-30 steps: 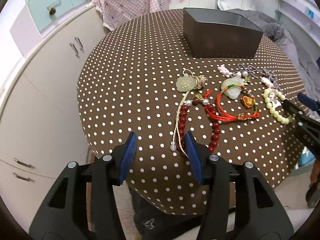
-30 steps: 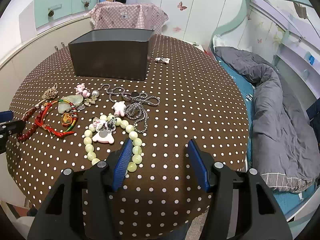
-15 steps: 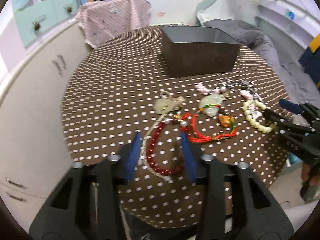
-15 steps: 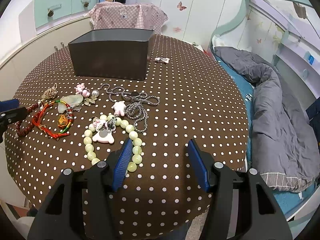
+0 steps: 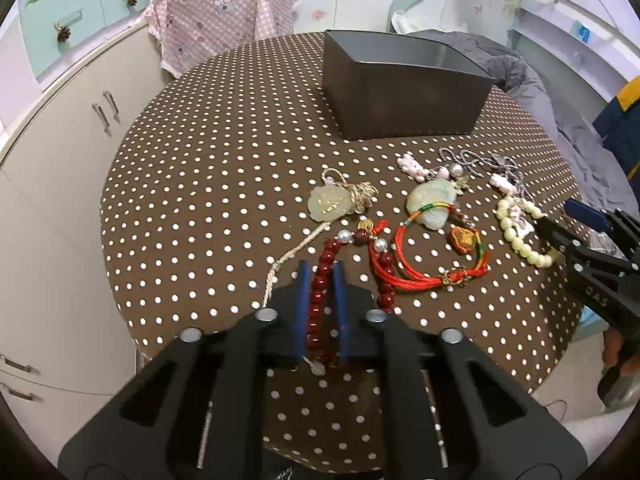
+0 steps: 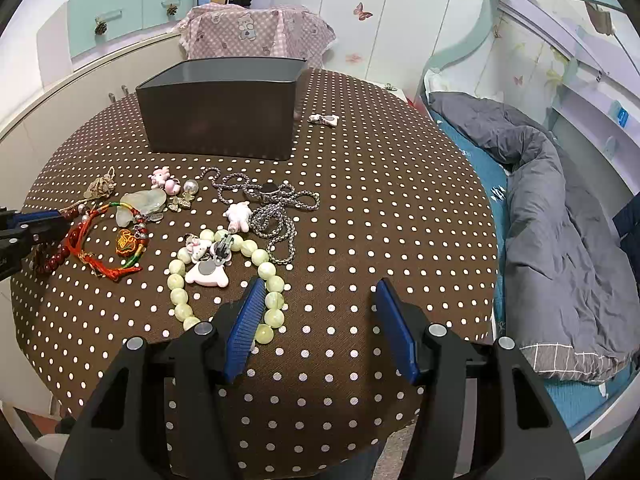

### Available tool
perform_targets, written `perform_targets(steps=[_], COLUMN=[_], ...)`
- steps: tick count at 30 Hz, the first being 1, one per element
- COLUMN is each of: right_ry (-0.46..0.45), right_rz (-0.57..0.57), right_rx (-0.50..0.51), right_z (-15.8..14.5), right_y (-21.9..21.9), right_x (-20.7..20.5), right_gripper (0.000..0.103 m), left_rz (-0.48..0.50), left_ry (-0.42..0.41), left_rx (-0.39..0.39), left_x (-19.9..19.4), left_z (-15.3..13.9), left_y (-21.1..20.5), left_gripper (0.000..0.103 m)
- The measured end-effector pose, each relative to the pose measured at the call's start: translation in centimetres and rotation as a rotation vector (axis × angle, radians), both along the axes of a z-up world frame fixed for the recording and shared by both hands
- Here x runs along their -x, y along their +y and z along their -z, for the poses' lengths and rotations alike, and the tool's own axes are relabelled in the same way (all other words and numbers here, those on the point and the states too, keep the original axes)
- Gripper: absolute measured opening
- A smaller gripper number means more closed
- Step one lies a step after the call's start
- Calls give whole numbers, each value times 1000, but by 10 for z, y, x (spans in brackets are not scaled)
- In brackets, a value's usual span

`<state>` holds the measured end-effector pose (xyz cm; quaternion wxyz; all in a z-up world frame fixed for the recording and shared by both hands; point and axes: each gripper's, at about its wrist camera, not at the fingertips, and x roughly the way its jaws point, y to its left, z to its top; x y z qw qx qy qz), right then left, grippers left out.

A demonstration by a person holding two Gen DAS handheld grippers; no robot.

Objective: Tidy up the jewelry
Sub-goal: 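Grasp the red bead bracelet with left tool while right grasps green bead bracelet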

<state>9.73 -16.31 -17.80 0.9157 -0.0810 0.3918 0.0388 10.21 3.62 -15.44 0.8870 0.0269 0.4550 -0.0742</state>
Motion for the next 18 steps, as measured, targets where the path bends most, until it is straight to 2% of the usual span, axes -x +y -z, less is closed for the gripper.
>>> perform_targets(steps=[3,5,7,9,11,18], right_ry=[0,9,22,14,12,9], right_rz=[-1,-30,-58,-77,-81,-94], right_rx=[-3,-27,-63,-31,-14,-84], right_z=[0,0,-1,-2,-3,-17], right_y=[0,0,2,9,11,7], right_x=[0,1,1,2,2,-1], right_gripper=[53,37,16,8,8,8], left_rz=[13,2,-7,-14,-15,-10], left_ry=[-19,-20,-15,-14,-15,-57], left_rx=[-42,-36,-16,1,14,63], left_x=[3,3,2,1,-1,-1], left_z=[1,1,0,-1,-4,-19], left_y=[-8,-8,-7,-6,-5,0], left_gripper=[8,8,8,8,8,8])
